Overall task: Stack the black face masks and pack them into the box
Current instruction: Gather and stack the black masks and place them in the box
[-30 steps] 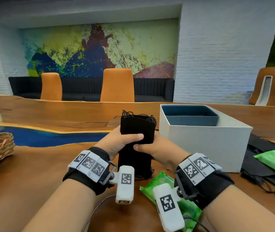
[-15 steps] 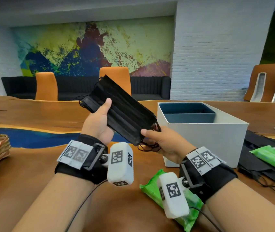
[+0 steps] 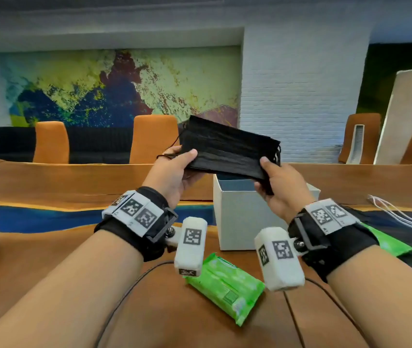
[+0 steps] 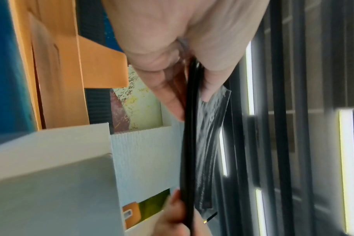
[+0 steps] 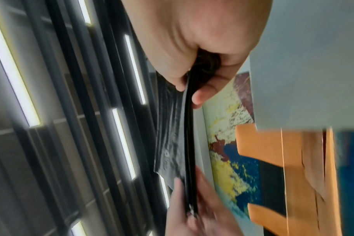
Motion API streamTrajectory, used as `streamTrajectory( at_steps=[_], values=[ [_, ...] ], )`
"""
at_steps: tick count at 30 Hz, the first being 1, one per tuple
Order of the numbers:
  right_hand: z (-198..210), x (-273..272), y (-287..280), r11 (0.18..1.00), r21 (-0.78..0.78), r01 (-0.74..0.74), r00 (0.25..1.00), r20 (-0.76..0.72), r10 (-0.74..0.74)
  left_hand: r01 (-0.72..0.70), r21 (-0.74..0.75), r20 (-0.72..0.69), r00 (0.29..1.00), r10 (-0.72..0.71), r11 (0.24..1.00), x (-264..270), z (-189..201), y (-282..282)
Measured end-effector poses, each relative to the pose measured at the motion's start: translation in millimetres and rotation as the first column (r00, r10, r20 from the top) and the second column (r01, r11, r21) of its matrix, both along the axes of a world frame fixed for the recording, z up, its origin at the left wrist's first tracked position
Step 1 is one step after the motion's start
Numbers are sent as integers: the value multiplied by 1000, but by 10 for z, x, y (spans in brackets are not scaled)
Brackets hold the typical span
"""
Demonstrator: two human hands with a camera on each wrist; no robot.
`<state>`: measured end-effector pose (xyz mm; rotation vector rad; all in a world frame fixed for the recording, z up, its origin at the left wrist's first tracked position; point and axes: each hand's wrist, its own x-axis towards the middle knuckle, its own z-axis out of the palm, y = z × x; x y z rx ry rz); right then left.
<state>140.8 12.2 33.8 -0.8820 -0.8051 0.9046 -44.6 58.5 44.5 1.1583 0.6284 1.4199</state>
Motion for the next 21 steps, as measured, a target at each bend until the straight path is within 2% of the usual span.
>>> streamTrajectory(
  at_steps=[5,10,12,14,17,21],
  values=[
    [151,421,-129,995,-65,70,994,92,-64,18,15,-212,977,-14,1000,248,73,-120],
    [311,618,-3,993,-60,105,975,202,-91,-17,-19,-310,951,10,1000,466,183,21],
    [406,746,92,987,-96,131,982,149,-116,-9,-10,-469,883,4,1000,537,214,143],
    [489,892,218,977,-139,162,984,98,-150,-34,-62,-597,802,-9,998,572,173,284],
    [555,1068,470,962,-190,198,978,104,-181,-34,-140,-698,712,-75,990,627,0,520],
    [639,1195,872,956,-228,185,978,135,-157,18,-212,-765,619,-178,977,721,-266,755]
  ],
)
